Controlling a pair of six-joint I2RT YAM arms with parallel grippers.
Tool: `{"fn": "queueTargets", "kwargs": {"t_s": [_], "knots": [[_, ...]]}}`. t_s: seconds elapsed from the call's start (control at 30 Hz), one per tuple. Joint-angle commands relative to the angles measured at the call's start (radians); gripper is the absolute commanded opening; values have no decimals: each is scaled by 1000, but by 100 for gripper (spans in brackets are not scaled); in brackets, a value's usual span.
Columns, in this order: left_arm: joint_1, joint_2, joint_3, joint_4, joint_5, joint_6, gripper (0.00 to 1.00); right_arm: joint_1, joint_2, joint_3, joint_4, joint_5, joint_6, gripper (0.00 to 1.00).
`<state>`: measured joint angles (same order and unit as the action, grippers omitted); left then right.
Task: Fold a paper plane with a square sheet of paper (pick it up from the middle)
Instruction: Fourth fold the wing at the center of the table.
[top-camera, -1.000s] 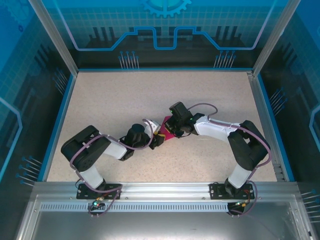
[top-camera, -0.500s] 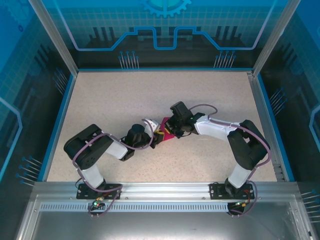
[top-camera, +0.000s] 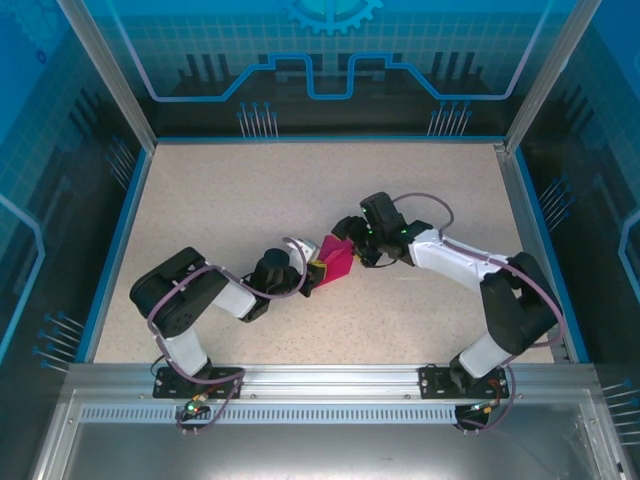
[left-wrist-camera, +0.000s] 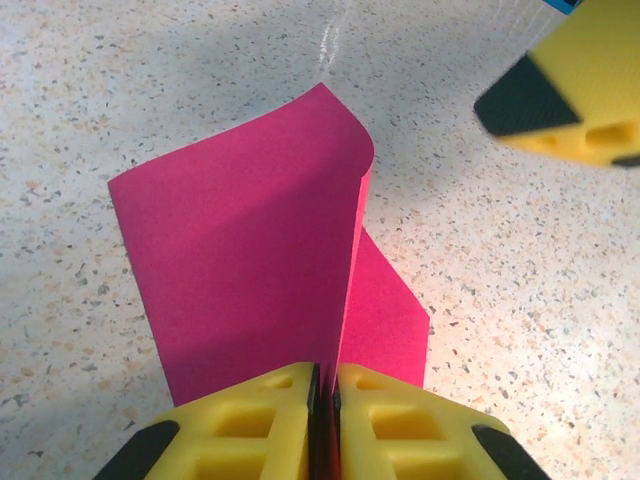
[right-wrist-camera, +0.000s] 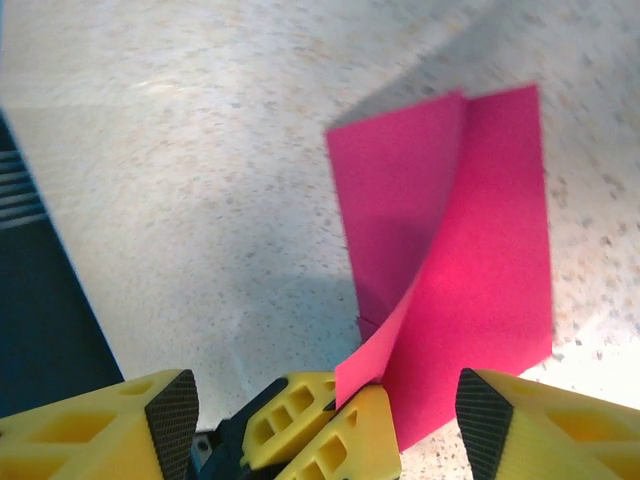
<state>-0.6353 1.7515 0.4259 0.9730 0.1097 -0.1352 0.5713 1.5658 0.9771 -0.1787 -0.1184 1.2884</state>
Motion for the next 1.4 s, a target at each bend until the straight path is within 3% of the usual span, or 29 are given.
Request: {"fn": "queueTargets", "kwargs": {"t_s": [0.0,0.23,0.43,0.6,0.9,1.37], "knots": [[-4,-11,-9,-1,15,-115,16,-26,9,-55,106,-85,-244,71],[-3,-14,-21,-9,-3,-275,15,-40,33,-176,300,-205,-326,66],[5,-4,-22,1,-5,-349,15,-40,117,-163,340,-284,-335,61],[21,-5,-25,6,0,-397,16,-39,178,-131,342,-286,-328,56],[49,14,-20,3,78,-478,19,-39,230,-121,419,-325,-318,56],[66,7,5,-65,160,-535,22,-39,281,-104,347,-290,-332,55]]}}
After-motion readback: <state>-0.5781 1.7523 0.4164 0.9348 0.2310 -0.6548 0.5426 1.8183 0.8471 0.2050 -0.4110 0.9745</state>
